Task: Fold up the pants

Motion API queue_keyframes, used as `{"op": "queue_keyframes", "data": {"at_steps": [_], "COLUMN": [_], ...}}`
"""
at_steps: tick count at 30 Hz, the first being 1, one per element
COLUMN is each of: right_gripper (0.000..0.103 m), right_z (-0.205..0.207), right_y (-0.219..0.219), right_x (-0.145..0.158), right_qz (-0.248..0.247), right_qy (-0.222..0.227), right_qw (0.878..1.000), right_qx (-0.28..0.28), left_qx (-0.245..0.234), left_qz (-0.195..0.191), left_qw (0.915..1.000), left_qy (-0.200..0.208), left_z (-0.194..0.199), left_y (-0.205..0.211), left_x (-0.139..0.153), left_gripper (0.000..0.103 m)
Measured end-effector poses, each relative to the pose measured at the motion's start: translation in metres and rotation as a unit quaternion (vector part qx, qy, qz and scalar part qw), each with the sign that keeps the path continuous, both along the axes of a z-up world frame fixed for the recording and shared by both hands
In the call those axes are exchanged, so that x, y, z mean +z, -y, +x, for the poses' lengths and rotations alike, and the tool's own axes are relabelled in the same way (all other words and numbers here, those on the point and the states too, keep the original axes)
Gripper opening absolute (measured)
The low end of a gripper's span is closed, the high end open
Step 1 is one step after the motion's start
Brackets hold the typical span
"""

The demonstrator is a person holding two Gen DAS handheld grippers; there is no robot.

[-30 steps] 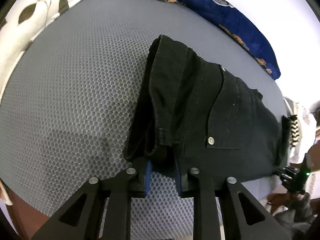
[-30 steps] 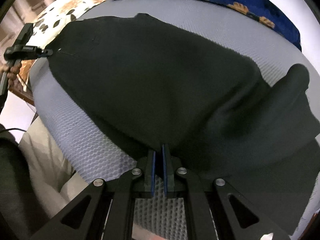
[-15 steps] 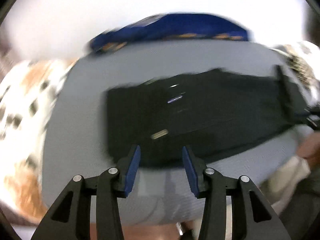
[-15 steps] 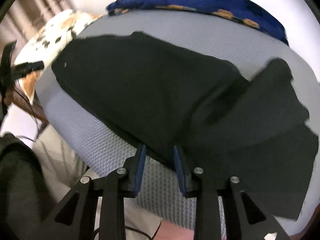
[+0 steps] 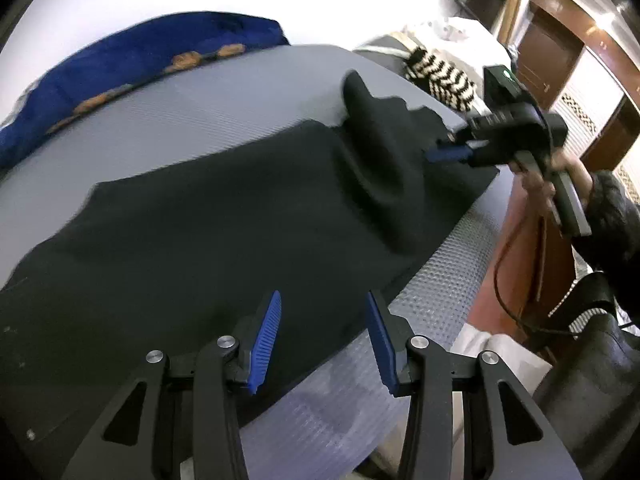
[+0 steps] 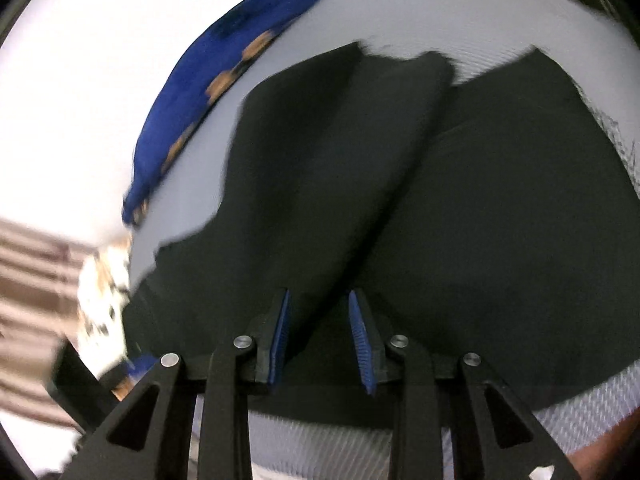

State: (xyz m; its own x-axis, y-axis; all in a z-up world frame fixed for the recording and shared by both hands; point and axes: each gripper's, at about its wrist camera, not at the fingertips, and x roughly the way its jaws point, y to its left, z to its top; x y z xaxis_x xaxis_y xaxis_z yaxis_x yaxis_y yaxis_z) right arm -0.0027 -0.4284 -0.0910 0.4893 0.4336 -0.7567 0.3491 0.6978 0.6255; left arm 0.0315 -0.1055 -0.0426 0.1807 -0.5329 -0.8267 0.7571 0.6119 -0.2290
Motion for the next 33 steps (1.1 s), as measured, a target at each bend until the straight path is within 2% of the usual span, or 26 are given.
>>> {"op": "queue_keyframes", "data": {"at_steps": [5,8,12,17,26,33], "right_gripper": [0.029,0.029,0.029,0.029,0.029,0.029], "right_z": [0.013,0.019,0.026,0.023,0.018,0.017], "right_y": [0.03,0.032,0.021,0.029,0.032,0.03], "right_x": [-0.019,-0.024,-0.021,-0.021,-0.025,-0.028], "right_qz": [0.06,0.084,0.083,0.086,0.088,0.095], "right_qy": [0.003,0.009,0.017,0.02,0.022,0.021], "right_qw": [0.997,0.994,0.994,0.994,0.994,0.993], "right_qx": [-0.057,-0.067,-0.064,-0.063,-0.063,-0.065], "left_qx": [-0.033,-0.054,-0.075,-0.085,-0.1,-0.111], "left_qz": [0.017,0.028,0.036,0.072,0.08,0.107], "left_qw": [0.9993,0.9981,0.9964,0.9927,0.9906,0.9814], "left_qy": [-0.004,0.003,0.016,0.047,0.046,0.115], "left_z": [-0.016,-0.025,-0.039,-0.043,-0.038,-0.049], "left_y": [0.03,0.044,0.058,0.07,0.072,0.076], "left_x": [-0.011,-0.015,-0.017,-0.027,-0.032,-0.028], "left_gripper": [0.045,0.045,0.045,0.044,0.04,0.043]}}
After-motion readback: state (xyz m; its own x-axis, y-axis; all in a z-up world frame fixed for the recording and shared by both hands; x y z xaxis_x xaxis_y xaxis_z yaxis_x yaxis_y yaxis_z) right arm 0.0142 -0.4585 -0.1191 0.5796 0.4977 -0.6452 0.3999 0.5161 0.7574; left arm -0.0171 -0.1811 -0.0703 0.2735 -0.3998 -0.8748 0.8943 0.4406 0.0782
